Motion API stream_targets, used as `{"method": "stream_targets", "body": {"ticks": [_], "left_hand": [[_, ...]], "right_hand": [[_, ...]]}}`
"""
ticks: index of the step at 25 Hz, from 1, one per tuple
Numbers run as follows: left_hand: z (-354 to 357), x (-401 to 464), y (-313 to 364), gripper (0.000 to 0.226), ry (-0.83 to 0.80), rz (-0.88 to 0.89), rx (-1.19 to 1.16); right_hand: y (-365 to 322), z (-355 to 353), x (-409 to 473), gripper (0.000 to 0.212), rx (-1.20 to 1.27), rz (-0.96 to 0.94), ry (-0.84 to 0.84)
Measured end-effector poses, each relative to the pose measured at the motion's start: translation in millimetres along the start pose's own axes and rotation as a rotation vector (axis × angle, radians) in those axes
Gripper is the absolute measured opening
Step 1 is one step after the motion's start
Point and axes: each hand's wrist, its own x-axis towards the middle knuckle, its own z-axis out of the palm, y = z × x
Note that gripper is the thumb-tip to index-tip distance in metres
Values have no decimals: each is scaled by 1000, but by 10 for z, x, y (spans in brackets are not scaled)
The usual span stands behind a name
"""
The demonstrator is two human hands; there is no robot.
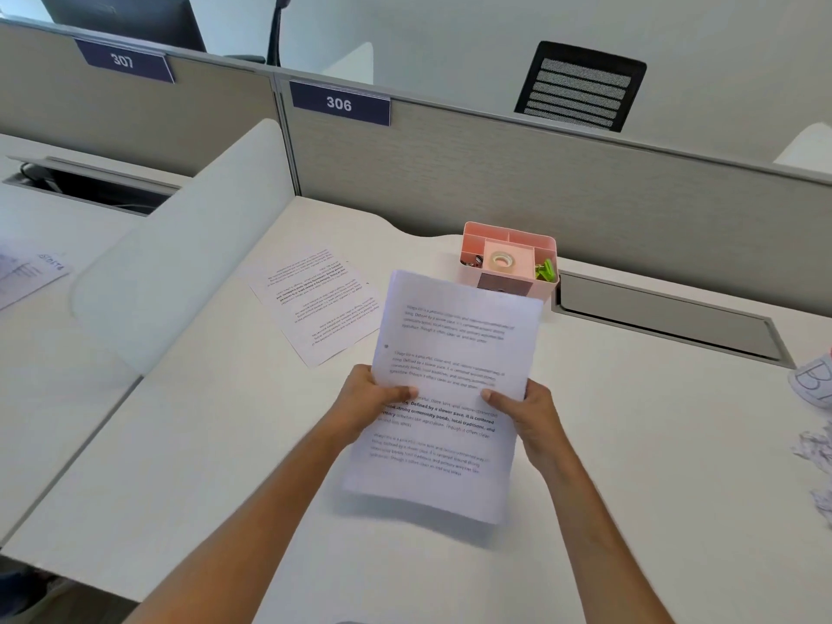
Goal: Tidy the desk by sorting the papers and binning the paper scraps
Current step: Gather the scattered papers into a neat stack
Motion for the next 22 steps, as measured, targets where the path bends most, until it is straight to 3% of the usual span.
{"method": "stream_targets", "body": {"ticks": [4, 14, 19, 22], "left_hand": [[-45, 63, -233, 31, 40, -168, -75], [-240, 248, -558, 39, 32, -488, -161], [-411, 304, -579, 53, -64, -528, -309], [-419, 323, -586, 61, -64, -535, -279]], "right_hand": [[278, -18, 73, 26, -127, 140, -13], [604, 60, 223, 18, -500, 184, 118], [489, 109, 355, 50, -930, 44, 378], [339, 313, 632, 53, -1046, -74, 308]]}}
